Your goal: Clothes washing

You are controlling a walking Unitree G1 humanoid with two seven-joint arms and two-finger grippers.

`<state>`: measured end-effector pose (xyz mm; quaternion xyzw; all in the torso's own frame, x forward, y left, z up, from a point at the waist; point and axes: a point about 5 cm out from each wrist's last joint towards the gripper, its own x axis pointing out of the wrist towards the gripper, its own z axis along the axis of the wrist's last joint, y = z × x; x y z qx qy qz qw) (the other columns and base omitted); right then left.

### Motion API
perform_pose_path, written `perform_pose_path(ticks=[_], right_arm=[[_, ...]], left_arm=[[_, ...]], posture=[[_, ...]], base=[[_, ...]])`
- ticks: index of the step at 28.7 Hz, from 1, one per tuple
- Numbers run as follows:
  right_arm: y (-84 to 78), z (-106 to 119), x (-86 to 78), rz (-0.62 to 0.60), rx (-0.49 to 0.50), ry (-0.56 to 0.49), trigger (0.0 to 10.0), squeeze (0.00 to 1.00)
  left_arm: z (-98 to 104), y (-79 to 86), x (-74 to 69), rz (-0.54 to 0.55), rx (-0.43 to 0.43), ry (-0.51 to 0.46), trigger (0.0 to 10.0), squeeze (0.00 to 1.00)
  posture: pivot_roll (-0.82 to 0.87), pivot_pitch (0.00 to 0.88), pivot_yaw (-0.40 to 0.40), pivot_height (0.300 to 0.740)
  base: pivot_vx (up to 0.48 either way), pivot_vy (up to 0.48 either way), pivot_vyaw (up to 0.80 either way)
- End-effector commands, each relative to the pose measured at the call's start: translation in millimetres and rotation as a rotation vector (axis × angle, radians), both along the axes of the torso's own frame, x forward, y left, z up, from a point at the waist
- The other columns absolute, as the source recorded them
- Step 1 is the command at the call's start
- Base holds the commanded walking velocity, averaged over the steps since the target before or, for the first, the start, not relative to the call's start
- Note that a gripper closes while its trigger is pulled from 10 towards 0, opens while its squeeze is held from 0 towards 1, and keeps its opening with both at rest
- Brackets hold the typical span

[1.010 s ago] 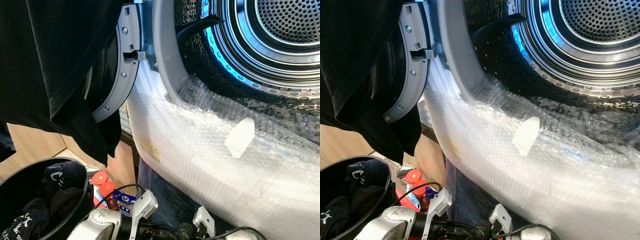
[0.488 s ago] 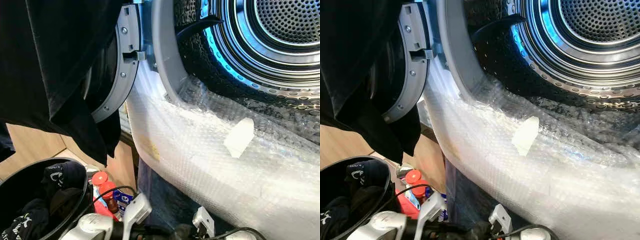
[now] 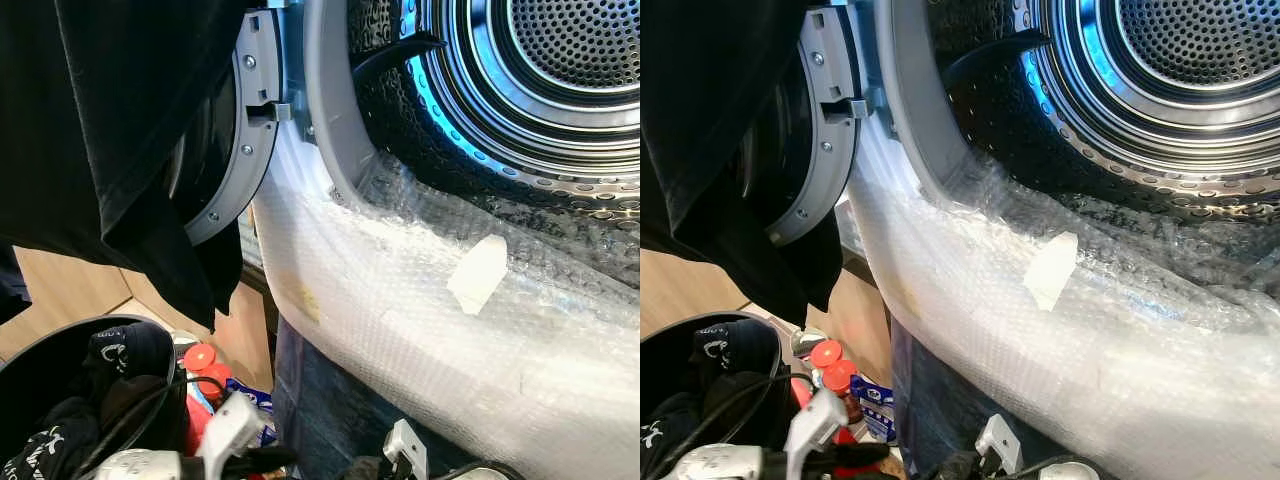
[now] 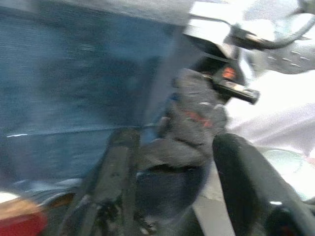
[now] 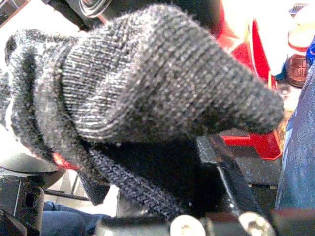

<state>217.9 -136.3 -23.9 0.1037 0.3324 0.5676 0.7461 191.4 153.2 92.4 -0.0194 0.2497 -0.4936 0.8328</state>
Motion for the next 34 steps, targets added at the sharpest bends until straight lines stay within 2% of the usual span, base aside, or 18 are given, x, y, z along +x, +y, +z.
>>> perform_pose_path(ticks=[1, 2, 3, 5, 6, 7, 8, 10, 11, 12, 15, 16, 23, 27, 30, 34], right_arm=[[0.9, 0.3, 0.3, 0.002, -0.001, -0.009, 0.0, 0.0], [0.5, 0.2, 0.1, 0.0, -0.001, -0.009, 0.0, 0.0], [-0.2, 0.1, -0.1, -0.005, -0.001, -0.011, 0.0, 0.0], [-0.4, 0.7, 0.4, -0.01, 0.0, -0.016, 0.0, 0.0], [0.2, 2.1, 1.6, -0.014, 0.007, -0.023, 0.0, 0.0], [0.2, 2.1, 1.6, -0.014, 0.007, -0.023, 0.0, 0.0], [0.4, 2.6, 1.8, -0.015, 0.009, -0.025, 0.0, 0.0], [-0.5, 3.7, 2.0, -0.019, 0.017, -0.033, 0.0, 0.0], [-0.8, 4.6, 2.2, -0.021, 0.022, -0.037, 0.0, 0.0], [-1.6, 6.2, 2.6, -0.024, 0.03, -0.046, 0.0, 0.0], [-2.7, 8.9, 3.6, -0.035, 0.042, -0.06, 0.0, 0.0], [-3.3, 9.0, 3.0, -0.044, 0.046, -0.064, 0.0, 0.0], [-11.2, 13.4, 0.4, -0.084, 0.059, -0.095, 0.0, 0.0], [-16.3, 25.8, 3.8, -0.133, 0.094, -0.132, 0.0, 0.0], [-15.1, 40.4, -0.3, -0.1, 0.123, -0.18, 0.0, 0.0], [-8.8, 61.5, -10.4, -0.031, 0.166, -0.228, 0.0, 0.0]], left_arm=[[7.7, 7.6, 4.6, 0.075, 0.04, -0.052, 10.0, 1.0], [9.5, 11.2, 7.6, 0.125, 0.057, -0.077, 10.0, 1.0], [10.4, 17.8, 14.1, 0.233, 0.08, -0.109, 10.0, 1.0], [8.5, 23.3, 20.8, 0.333, 0.091, -0.139, 10.0, 1.0], [1.5, 27.8, 25.8, 0.443, 0.115, -0.153, 10.0, 1.0], [1.5, 27.8, 25.8, 0.443, 0.115, -0.153, 10.0, 1.0], [-0.4, 30.6, 29.8, 0.506, 0.142, -0.197, 10.0, 1.0], [-0.7, 40.4, 40.3, 0.721, 0.145, -0.262, 10.0, 0.96], [1.5, 45.4, 44.0, 0.798, 0.164, -0.311, 10.0, 0.64], [3.4, 51.4, 46.8, 0.873, 0.188, -0.36, 10.0, 0.0], [9.6, 60.8, 50.6, 0.997, 0.263, -0.47, 10.0, 0.0], [13.8, 64.5, 50.1, 1.095, 0.269, -0.523, 10.0, 0.0], [3.3, 73.8, 38.7, 1.296, 0.247, -0.585, 10.0, 0.0], [-6.0, 74.0, 35.7, 1.316, 0.275, -0.587, 10.0, 0.0], [-10.0, 70.8, 36.7, 1.308, 0.257, -0.574, 10.0, 0.0], [-13.9, 62.2, 46.2, 1.255, 0.206, -0.578, 10.0, 0.0]], posture=[[0.15, 0.0, -0.011, 0.74], [0.15, 0.0, -0.012, 0.74], [0.15, 0.0, -0.013, 0.74], [0.16, 0.0, -0.016, 0.74], [0.16, 0.0, -0.015, 0.74], [0.16, 0.0, -0.015, 0.74], [0.15, 0.0, -0.016, 0.74], [0.16, 0.0, -0.017, 0.74], [0.16, 0.0, -0.017, 0.74], [0.16, 0.0, -0.019, 0.74], [0.15, 0.0, -0.024, 0.74], [0.16, 0.0, -0.023, 0.74], [0.15, 0.0, -0.027, 0.74], [0.16, 0.0, -0.036, 0.74], [0.15, 0.0, -0.041, 0.74], [0.15, 0.0, -0.046, 0.74]], base=[[0.0, 0.0, 0.0], [0.0, 0.0, 0.0], [0.0, 0.0, 0.0], [0.0, 0.0, 0.0], [0.0, 0.0, 0.0], [0.0, 0.0, 0.0], [0.0, 0.0, 0.0], [0.0, 0.0, 0.0], [0.0, 0.0, 0.0], [0.0, 0.0, 0.0], [0.0, 0.0, 0.0], [0.0, 0.0, 0.0], [0.0, 0.0, 0.0], [0.0, 0.0, 0.0], [0.0, 0.0, 0.0], [0.0, 0.0, 0.0]])
